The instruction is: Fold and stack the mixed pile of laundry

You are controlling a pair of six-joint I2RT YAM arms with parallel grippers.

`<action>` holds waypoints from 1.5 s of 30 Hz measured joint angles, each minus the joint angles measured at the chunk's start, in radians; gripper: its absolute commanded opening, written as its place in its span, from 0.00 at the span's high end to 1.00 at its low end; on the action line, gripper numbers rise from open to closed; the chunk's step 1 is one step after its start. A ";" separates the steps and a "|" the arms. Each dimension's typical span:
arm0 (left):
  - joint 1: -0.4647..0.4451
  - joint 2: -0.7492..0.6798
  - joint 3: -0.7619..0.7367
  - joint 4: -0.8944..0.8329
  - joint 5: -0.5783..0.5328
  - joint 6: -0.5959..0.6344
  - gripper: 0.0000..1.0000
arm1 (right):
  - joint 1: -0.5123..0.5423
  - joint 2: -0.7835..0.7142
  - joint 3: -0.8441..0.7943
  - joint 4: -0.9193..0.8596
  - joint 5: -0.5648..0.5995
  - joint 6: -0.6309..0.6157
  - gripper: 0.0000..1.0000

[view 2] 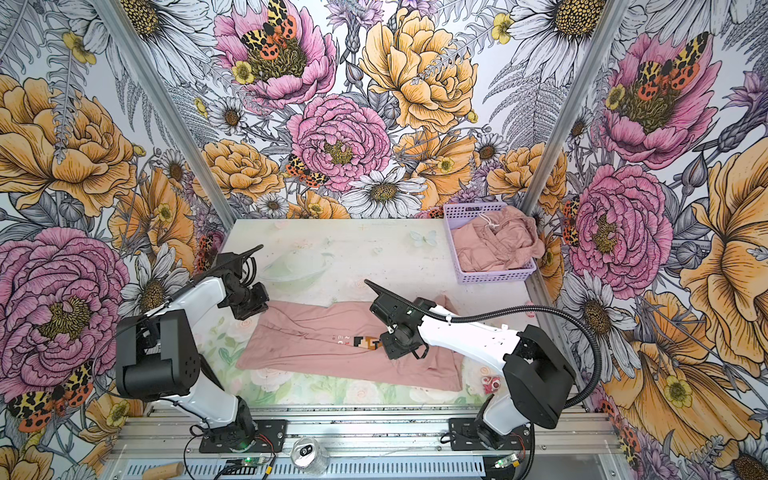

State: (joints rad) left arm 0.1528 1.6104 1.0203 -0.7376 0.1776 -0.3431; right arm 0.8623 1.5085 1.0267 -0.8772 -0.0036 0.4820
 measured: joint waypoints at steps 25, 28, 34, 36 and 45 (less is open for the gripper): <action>0.000 0.000 -0.005 0.000 0.004 0.003 1.00 | 0.060 0.158 0.046 0.044 -0.011 0.030 0.74; 0.000 0.000 -0.008 0.001 0.004 0.002 1.00 | 0.060 0.158 0.046 0.045 0.009 0.034 0.74; 0.000 0.000 -0.015 0.000 0.004 0.002 1.00 | 0.060 0.187 0.046 0.052 0.027 0.035 0.79; 0.000 0.000 -0.015 0.000 0.004 0.003 1.00 | 0.060 0.202 0.046 0.052 0.030 0.037 0.83; 0.000 0.000 -0.015 0.000 0.004 0.003 1.00 | 0.060 0.214 0.046 0.052 0.035 0.048 1.00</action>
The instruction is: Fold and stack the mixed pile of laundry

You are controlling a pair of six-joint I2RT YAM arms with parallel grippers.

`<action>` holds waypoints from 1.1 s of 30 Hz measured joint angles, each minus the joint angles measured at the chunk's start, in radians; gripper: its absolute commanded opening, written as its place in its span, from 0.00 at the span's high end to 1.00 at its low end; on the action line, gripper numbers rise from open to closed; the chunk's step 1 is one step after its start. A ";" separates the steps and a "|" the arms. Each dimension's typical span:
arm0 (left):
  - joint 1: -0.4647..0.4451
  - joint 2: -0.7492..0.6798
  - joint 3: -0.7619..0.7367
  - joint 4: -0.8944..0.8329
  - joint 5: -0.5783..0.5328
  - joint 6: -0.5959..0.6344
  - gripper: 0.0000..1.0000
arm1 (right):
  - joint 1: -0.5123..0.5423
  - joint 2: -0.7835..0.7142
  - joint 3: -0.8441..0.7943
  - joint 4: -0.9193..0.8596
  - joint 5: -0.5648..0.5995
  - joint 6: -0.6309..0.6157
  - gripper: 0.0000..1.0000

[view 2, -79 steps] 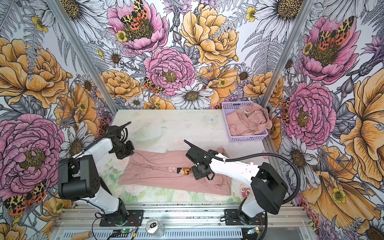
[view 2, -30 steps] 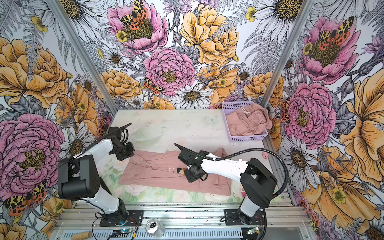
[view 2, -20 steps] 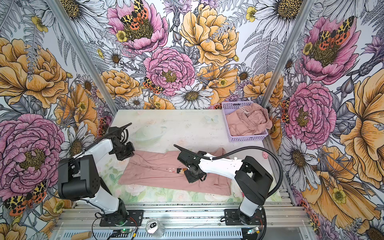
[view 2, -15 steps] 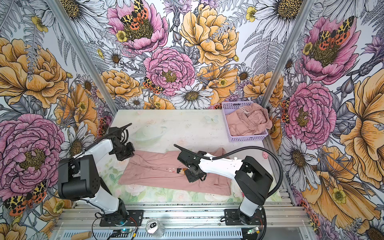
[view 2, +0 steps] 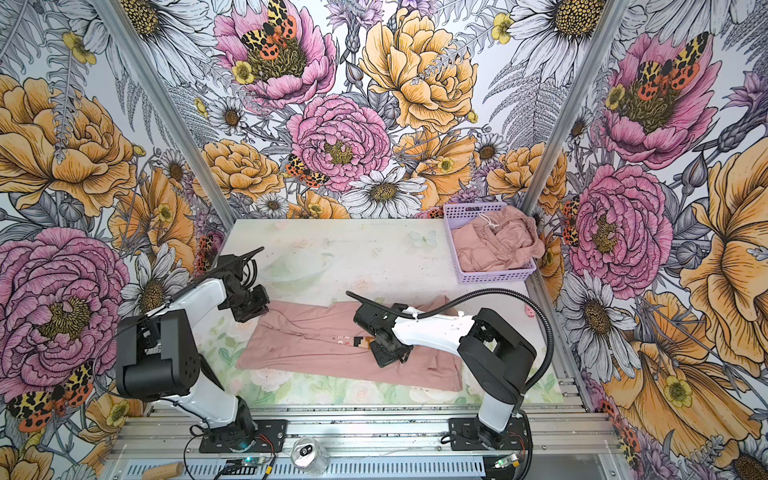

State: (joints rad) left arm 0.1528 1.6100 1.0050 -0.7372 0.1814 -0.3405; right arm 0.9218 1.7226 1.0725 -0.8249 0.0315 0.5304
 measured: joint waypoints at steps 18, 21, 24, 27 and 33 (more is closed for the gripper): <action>0.001 0.000 0.000 0.000 0.000 0.000 1.00 | 0.021 -0.084 0.026 -0.029 -0.103 -0.062 1.00; 0.001 0.000 0.000 0.000 0.000 0.000 1.00 | 0.035 -0.082 0.028 -0.036 -0.123 -0.081 1.00; 0.001 0.000 0.000 0.000 0.000 0.000 1.00 | 0.047 -0.063 0.050 -0.047 -0.138 -0.101 1.00; 0.001 0.000 -0.001 0.000 0.000 0.000 1.00 | 0.054 -0.035 0.076 -0.052 -0.142 -0.112 0.84; 0.001 -0.001 -0.006 0.000 0.000 0.000 0.91 | 0.037 -0.040 0.088 -0.058 -0.142 -0.130 0.69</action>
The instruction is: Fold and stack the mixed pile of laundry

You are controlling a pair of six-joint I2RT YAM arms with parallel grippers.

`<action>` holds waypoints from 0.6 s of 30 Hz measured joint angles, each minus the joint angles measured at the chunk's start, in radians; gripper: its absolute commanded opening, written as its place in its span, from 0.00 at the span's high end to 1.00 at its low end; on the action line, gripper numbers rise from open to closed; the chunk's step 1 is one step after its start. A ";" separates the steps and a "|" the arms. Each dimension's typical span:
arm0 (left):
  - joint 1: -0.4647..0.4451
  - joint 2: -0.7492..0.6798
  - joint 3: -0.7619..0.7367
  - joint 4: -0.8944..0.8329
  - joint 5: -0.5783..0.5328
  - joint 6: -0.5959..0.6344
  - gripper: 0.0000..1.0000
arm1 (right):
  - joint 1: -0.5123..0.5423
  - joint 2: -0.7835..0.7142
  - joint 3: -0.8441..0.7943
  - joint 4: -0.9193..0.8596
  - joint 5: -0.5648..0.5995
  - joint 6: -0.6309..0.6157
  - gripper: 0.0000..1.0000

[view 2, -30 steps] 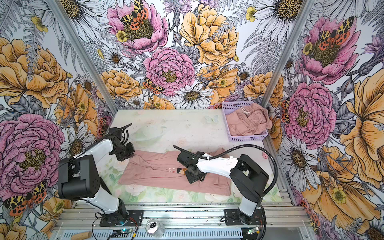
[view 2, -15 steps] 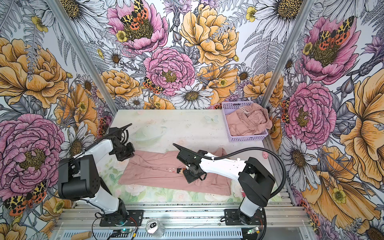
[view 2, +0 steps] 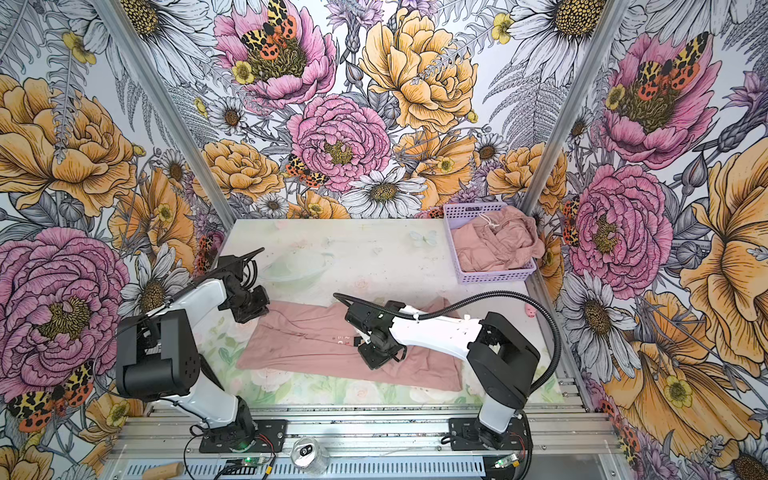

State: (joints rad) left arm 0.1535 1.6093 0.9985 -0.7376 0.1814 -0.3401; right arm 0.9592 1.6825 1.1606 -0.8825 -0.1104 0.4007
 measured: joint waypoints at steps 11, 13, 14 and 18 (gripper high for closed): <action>-0.005 -0.131 -0.005 -0.018 -0.004 -0.005 0.48 | -0.380 -0.169 0.000 -0.015 0.029 0.001 0.65; -0.016 -0.150 -0.001 -0.018 -0.005 -0.009 0.49 | -0.465 -0.163 -0.001 -0.016 0.052 0.000 0.64; -0.026 -0.150 0.005 -0.019 -0.005 -0.012 0.50 | -0.502 -0.160 -0.001 -0.015 0.062 -0.001 0.64; -0.105 -0.084 0.044 -0.017 -0.004 -0.027 0.60 | -0.606 -0.133 -0.008 0.001 0.084 -0.002 0.63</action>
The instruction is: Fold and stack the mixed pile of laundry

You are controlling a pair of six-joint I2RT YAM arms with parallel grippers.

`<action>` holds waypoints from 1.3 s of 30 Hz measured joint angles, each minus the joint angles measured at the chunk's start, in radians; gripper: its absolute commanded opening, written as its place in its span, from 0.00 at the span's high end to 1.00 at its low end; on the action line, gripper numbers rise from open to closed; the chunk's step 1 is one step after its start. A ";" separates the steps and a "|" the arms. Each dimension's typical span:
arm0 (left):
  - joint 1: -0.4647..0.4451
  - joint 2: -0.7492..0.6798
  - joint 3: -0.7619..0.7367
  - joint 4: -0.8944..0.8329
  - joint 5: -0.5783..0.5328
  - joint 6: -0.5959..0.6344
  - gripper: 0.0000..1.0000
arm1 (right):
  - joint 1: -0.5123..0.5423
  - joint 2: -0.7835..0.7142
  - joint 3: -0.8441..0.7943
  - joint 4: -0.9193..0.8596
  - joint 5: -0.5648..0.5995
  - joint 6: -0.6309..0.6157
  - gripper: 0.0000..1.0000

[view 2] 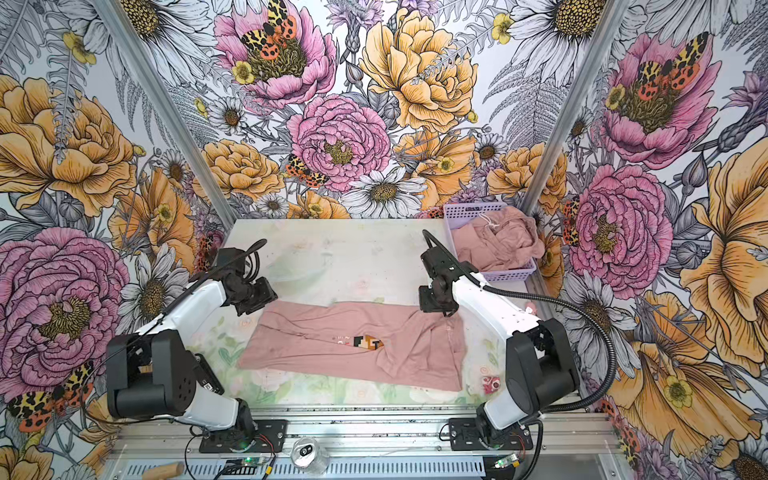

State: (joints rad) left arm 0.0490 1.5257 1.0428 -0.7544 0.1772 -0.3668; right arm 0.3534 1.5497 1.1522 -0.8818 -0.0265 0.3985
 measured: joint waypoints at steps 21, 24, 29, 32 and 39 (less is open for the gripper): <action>-0.068 0.286 0.070 0.074 0.002 -0.029 0.79 | -0.097 0.168 -0.024 0.156 0.096 0.015 1.00; -0.060 0.293 0.076 0.075 0.005 -0.031 0.81 | -0.111 0.180 -0.024 0.174 0.117 0.006 1.00; -0.047 0.300 0.080 0.078 0.015 -0.037 0.83 | -0.131 0.203 -0.024 0.187 0.146 -0.013 1.00; -0.039 0.304 0.082 0.082 0.023 -0.039 0.84 | -0.139 0.226 -0.007 0.187 0.161 -0.028 1.00; -0.023 0.312 0.087 0.094 0.035 -0.046 0.85 | -0.150 0.311 0.106 0.188 0.173 -0.049 1.00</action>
State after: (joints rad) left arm 0.0257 1.8378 1.1294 -0.6601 0.2123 -0.4129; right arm 0.2031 1.8603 1.2583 -0.6937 0.1467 0.3492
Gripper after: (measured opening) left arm 0.150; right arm 0.050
